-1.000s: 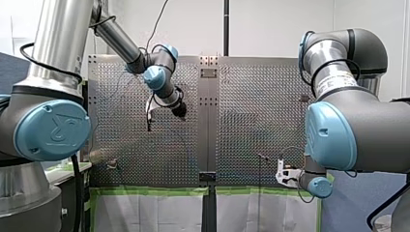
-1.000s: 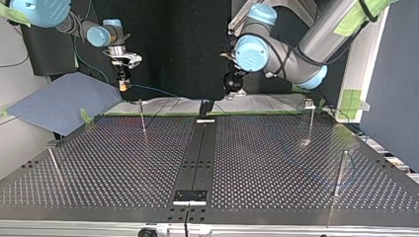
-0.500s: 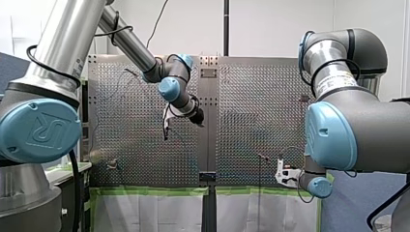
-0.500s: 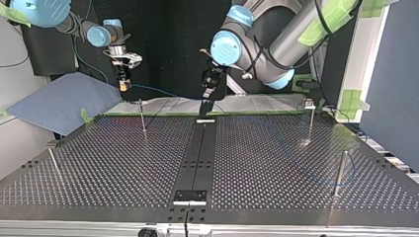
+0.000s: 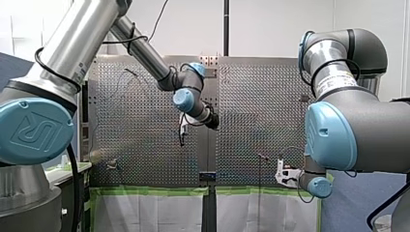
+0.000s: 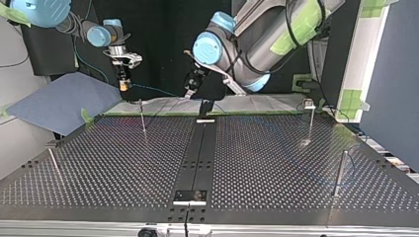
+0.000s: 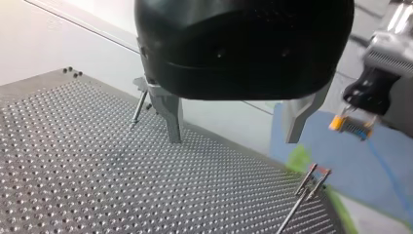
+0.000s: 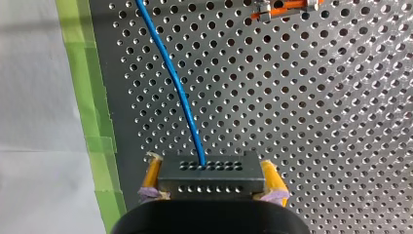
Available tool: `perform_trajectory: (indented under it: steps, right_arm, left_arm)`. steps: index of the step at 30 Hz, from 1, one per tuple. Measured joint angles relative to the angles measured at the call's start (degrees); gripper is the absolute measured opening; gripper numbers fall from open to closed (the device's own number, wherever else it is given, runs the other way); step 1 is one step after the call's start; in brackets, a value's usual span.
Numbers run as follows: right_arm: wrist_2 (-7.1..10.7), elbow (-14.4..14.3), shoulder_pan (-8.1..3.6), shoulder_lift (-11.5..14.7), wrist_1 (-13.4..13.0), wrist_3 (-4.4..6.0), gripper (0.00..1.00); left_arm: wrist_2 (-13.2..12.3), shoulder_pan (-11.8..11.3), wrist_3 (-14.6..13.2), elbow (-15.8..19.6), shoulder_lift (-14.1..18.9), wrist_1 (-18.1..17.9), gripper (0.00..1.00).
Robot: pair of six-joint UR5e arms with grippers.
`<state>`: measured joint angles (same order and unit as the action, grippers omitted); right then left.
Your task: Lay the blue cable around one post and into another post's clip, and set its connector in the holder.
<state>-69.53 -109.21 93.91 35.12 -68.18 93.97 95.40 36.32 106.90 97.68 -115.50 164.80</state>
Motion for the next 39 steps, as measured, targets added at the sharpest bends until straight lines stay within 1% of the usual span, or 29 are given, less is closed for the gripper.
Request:
perform_trajectory:
  steps: [4,8,11,19,24,31,39]
  right_arm:
    - [-0.03,0.00,0.00,0.00,0.04,0.00,0.00]
    - [-0.11,0.00,0.00,0.00,0.05,0.00,0.00]
    - [-0.10,0.00,0.00,-0.02,0.04,0.00,0.00]
    - [-0.16,0.01,0.00,-0.01,0.05,0.00,0.00]
    - [-0.12,0.02,0.00,-0.01,0.02,0.00,0.00]
    - [-0.09,0.04,0.00,0.00,0.05,0.00,0.00]
    - [-0.15,0.08,0.00,0.00,0.05,0.00,0.00]
  left_arm:
    - [-0.11,-1.04,-0.37,-0.83,-1.99,-1.99,1.00]
    - [-0.53,-2.95,-1.29,-1.00,-4.50,-4.48,1.00]
    - [-0.57,-3.61,-1.97,-1.01,-6.23,-6.21,1.00]
    - [-0.42,-3.72,-2.66,-1.14,-10.05,-10.04,1.00]
    - [-1.02,-3.63,-2.64,-2.40,-12.58,-12.59,1.00]
    - [-1.01,-3.83,-2.74,-3.08,-16.22,-16.23,1.00]
    - [0.30,-4.06,-3.67,-3.12,-20.73,-20.71,1.00]
